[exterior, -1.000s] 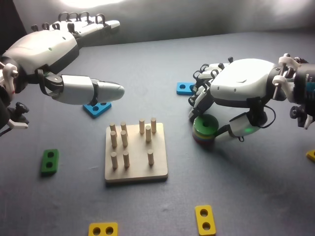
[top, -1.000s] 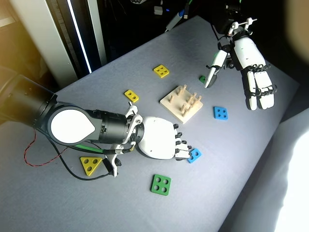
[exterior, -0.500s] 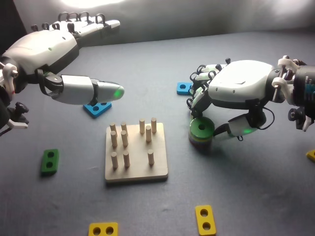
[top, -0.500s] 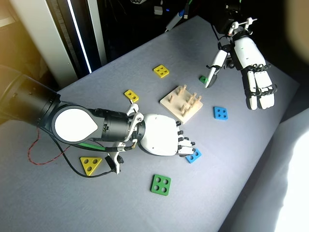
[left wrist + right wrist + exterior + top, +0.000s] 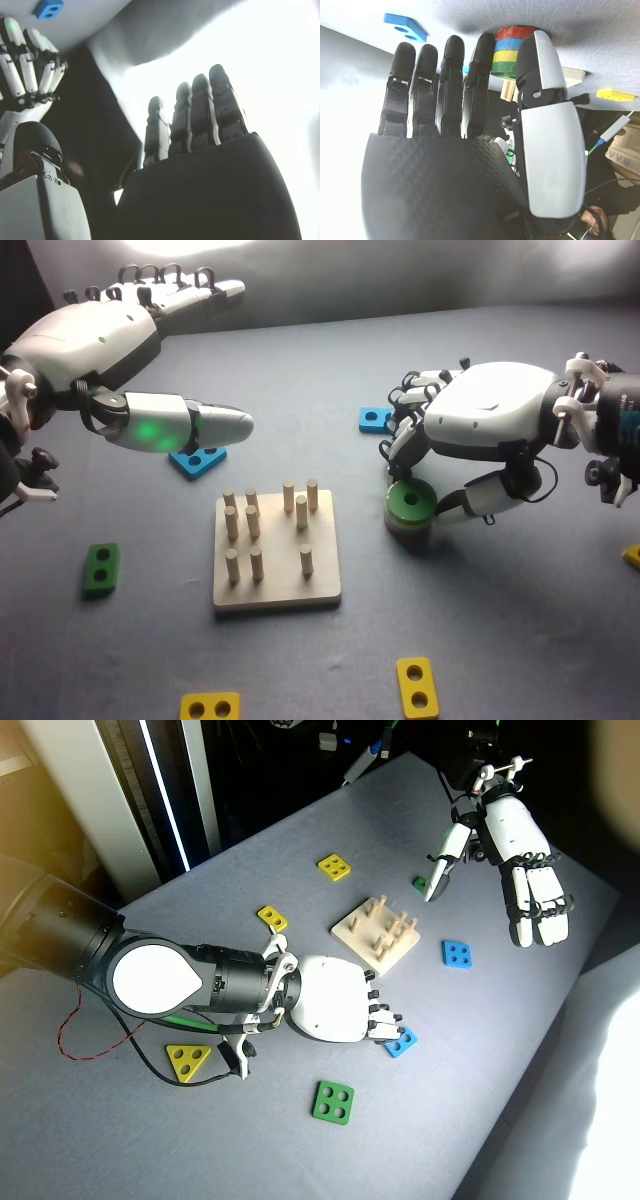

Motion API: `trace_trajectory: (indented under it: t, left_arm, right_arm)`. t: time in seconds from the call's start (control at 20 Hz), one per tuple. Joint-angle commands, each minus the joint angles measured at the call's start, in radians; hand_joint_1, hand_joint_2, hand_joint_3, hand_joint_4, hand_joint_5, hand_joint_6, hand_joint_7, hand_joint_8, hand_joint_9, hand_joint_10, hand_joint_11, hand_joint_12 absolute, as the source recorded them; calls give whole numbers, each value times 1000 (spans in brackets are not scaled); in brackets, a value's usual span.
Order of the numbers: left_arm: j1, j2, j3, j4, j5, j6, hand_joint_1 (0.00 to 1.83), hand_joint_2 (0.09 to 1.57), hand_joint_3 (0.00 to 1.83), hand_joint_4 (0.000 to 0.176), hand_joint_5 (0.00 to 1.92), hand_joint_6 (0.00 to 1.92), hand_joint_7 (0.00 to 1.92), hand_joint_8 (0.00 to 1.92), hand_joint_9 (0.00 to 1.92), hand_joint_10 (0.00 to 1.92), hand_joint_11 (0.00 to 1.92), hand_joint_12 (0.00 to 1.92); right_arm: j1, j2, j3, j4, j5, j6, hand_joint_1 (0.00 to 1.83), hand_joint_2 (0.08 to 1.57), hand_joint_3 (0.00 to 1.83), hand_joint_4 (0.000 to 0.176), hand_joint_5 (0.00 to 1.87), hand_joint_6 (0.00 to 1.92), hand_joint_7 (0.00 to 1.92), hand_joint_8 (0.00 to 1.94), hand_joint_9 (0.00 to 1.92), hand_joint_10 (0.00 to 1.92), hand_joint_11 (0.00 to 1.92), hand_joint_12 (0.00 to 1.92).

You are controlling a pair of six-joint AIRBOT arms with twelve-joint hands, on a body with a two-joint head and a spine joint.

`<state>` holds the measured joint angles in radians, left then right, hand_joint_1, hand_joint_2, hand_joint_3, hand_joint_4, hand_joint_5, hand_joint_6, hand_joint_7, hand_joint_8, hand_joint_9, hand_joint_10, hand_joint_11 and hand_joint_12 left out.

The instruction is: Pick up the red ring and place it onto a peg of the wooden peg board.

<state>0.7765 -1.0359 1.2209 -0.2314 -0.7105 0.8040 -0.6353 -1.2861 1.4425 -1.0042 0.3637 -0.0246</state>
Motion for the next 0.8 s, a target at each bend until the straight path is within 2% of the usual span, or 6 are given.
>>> trace_trajectory:
  t: [0.0,0.05,0.1,0.25,0.35,0.75]
  left_arm:
    - [-14,10,1,2,-118,-4,449,985,1,165,108,0,63,0,31,0,0,162]
    - [-13,10,1,2,-118,-4,445,985,1,165,108,1,63,1,32,1,0,163]
    - [-13,10,1,2,-118,-4,440,985,1,160,110,2,65,2,33,1,0,165]
    - [-13,10,1,1,-118,-4,439,990,3,154,112,2,72,4,37,2,0,170]
    - [-13,10,1,1,-118,-4,440,990,3,164,111,1,70,2,35,1,0,170]
    - [-13,10,1,1,-118,-4,451,990,1,152,112,2,70,3,29,3,0,132]
  right_arm:
    - [-1,-3,1,1,32,2,1005,1164,1,93,860,1170,566,138,113,841,0,1407]
    - [-1,-3,1,0,32,3,988,1072,0,4,677,774,544,132,103,857,0,1437]
    - [-1,-3,1,0,33,4,974,1044,0,4,658,551,533,126,97,853,0,1431]
    - [0,-3,1,-19,35,24,861,1016,0,74,544,287,479,98,52,875,0,1326]
    - [1,-3,1,-41,40,47,839,986,0,78,524,201,481,97,52,894,0,1275]
    - [7,-5,-1,-53,54,62,806,972,1,70,558,98,449,111,11,949,0,1208]
